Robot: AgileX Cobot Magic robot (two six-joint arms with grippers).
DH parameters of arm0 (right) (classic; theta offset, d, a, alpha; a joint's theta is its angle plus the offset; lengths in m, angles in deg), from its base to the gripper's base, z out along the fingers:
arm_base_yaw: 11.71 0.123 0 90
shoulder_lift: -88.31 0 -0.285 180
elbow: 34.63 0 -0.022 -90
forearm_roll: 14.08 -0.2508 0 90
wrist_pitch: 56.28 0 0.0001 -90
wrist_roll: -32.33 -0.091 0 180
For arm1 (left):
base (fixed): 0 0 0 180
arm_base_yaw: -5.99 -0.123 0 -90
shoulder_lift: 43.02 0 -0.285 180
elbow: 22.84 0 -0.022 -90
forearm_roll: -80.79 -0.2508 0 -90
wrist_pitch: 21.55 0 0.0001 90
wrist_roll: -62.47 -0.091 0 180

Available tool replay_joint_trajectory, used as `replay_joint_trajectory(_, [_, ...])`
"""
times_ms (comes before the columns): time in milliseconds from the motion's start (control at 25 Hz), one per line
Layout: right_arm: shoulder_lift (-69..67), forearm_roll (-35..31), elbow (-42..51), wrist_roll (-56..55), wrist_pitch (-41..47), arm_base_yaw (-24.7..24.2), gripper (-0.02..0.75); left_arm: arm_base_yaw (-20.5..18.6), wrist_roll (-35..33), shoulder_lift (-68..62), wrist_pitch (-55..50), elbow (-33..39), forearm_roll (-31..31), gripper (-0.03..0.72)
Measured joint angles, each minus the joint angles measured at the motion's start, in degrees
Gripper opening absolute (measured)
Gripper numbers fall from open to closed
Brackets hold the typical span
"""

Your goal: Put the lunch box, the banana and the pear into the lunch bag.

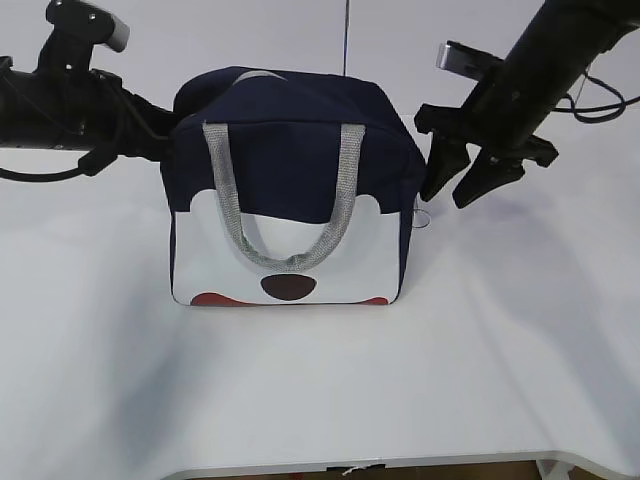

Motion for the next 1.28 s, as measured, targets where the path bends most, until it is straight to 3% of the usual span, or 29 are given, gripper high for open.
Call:
replay_joint_trajectory(400, [8.9, 3.9, 0.0, 14.7, 0.5, -0.1, 0.401, 0.0, 0.0, 0.0, -2.1, 0.0, -0.6, -0.011])
replay_joint_trajectory(960, [14.8, 7.2, 0.0, 45.6, 1.3, 0.0, 0.401, -0.2, 0.0, 0.0, -2.6, -0.2, -11.3, 0.029])
replay_joint_trajectory(1280, [15.0, 7.2, 0.0, 47.9, 1.4, 0.0, 0.401, -0.2, 0.0, 3.1, -2.6, -0.2, -21.7, 0.102])
